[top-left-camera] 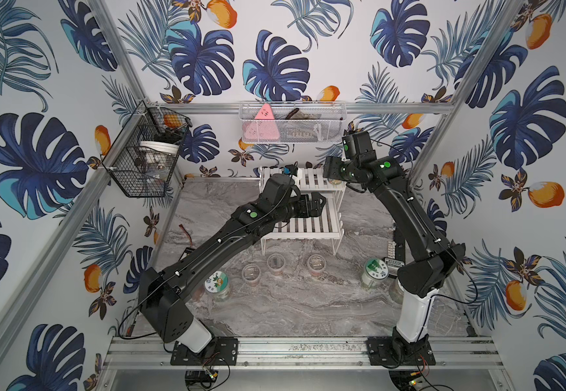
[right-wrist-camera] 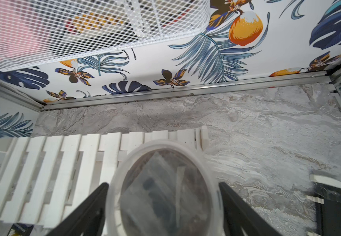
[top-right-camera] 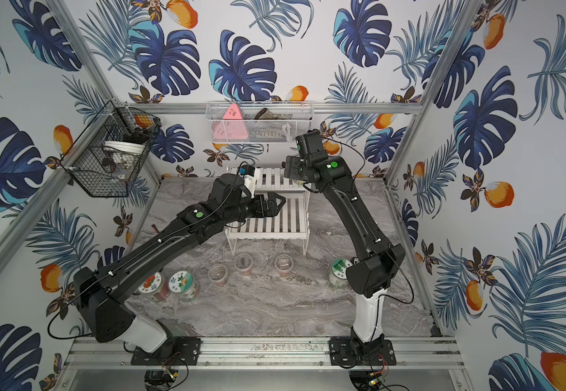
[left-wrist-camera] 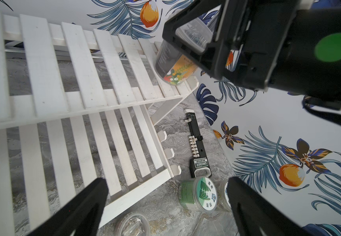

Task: Place the seed container on the shelf
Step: Place the seed jar on the shelf.

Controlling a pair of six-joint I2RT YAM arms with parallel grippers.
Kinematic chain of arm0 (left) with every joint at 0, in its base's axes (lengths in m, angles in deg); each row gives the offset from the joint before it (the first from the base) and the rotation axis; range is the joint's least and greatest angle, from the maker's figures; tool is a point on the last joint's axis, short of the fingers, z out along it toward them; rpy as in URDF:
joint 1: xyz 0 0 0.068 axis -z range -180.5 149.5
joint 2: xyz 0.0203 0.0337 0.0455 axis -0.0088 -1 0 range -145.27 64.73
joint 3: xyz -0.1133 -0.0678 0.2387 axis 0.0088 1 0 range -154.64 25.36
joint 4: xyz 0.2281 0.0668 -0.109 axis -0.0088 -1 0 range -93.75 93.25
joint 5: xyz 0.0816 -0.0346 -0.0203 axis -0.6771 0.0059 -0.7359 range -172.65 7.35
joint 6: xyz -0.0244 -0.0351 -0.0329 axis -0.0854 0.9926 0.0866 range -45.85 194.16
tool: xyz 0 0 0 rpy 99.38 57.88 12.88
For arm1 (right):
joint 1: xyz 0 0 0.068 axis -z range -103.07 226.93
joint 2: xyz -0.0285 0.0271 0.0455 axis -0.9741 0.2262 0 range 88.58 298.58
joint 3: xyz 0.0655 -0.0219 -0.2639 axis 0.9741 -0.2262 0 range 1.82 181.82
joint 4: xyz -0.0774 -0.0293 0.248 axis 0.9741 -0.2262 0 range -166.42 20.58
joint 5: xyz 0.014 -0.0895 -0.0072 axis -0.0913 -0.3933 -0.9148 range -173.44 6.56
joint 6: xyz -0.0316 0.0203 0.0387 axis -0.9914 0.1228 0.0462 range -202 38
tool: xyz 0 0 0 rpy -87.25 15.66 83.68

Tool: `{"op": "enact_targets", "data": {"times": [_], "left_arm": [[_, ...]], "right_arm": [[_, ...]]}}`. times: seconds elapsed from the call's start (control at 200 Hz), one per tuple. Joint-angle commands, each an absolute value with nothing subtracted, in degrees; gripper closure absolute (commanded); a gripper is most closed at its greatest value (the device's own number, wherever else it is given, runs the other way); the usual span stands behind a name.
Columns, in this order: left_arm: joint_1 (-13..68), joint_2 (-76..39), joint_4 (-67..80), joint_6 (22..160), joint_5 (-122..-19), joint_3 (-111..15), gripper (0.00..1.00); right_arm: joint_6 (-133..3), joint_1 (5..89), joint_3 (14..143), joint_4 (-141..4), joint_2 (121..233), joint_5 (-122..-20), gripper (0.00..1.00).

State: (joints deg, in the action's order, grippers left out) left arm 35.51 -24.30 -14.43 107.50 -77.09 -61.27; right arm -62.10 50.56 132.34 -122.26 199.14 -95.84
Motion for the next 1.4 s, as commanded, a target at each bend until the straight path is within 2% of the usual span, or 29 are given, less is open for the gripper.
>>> {"op": "enact_targets", "data": {"times": [0.0, 0.15, 0.33, 0.736, 1.396], "left_arm": [[35.2, -24.0, -14.4, 107.7, -76.2, -61.5, 0.01], [35.1, -24.2, -14.1, 105.5, -73.4, -62.0, 0.01], [35.1, -24.6, -14.7, 101.4, -71.5, -63.0, 0.01], [34.8, -24.3, -13.9, 102.3, -71.4, -62.4, 0.01], [34.6, -24.6, -12.5, 102.8, -71.2, -63.5, 0.01]], "right_arm": [[-63.3, 51.6, 134.5, -125.2, 198.3, -91.1, 0.12], [-72.9, 54.8, 133.1, -124.8, 195.5, -78.8, 0.10], [-84.6, 58.7, 133.2, -129.2, 196.4, -69.7, 0.07], [-88.6, 58.8, 135.2, -128.5, 198.9, -70.6, 0.06], [-87.1, 58.7, 136.9, -125.6, 202.3, -70.6, 0.17]]}}
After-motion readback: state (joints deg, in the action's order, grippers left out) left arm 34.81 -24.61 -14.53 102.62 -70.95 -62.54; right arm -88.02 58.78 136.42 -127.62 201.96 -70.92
